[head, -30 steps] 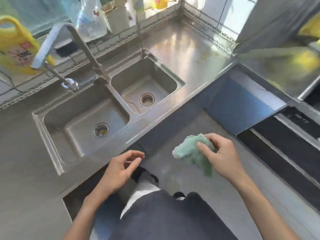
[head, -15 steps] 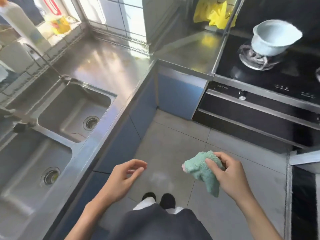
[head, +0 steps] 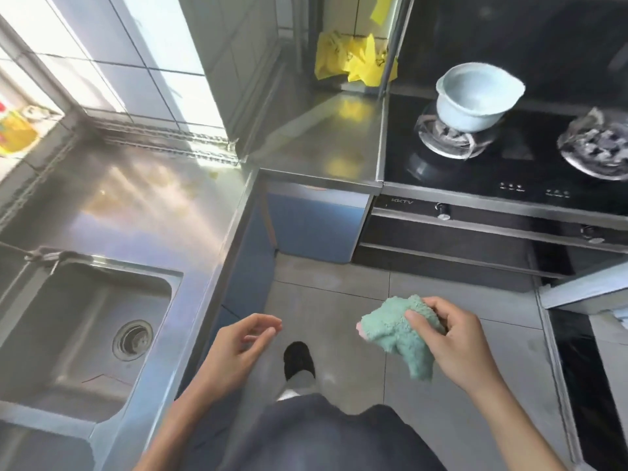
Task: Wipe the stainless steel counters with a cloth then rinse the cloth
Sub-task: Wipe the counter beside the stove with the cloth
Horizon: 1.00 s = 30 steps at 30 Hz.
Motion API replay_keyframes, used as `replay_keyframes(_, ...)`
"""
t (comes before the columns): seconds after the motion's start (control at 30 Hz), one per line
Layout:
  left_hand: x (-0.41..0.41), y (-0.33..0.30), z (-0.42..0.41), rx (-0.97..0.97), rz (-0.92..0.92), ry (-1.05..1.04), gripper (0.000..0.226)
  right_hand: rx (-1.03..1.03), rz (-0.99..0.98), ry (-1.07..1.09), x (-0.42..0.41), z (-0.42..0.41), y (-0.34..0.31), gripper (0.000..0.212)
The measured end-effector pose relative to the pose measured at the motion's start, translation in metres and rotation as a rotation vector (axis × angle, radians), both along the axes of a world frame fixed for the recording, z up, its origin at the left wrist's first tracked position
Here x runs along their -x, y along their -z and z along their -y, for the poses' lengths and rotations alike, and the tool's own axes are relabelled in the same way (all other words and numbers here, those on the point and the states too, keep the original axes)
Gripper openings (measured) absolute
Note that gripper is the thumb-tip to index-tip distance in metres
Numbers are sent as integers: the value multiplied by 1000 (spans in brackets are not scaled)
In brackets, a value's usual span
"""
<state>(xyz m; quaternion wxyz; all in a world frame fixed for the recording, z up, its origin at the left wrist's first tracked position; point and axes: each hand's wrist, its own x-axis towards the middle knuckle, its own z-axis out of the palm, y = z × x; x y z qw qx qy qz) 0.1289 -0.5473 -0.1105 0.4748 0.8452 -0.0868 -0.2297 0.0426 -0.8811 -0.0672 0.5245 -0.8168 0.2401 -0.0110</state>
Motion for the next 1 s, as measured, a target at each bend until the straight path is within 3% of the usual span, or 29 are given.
replay_keyframes(0.23,-130,-3,4,-21,18,84,16,20,77,62,-102,-2,-22,5)
replay_keyframes(0.53,-226,3,35,-43,-16,92,17,-45,114,97,-212,23,-14,3)
replay_keyframes(0.77,-305,8,98,-71,4,42,16,-106,113,38,-313,85,-1,5)
replay_keyframes(1.0,-390,8,161,-59,12,-9,17,7,122,-135,-425,163,2,5)
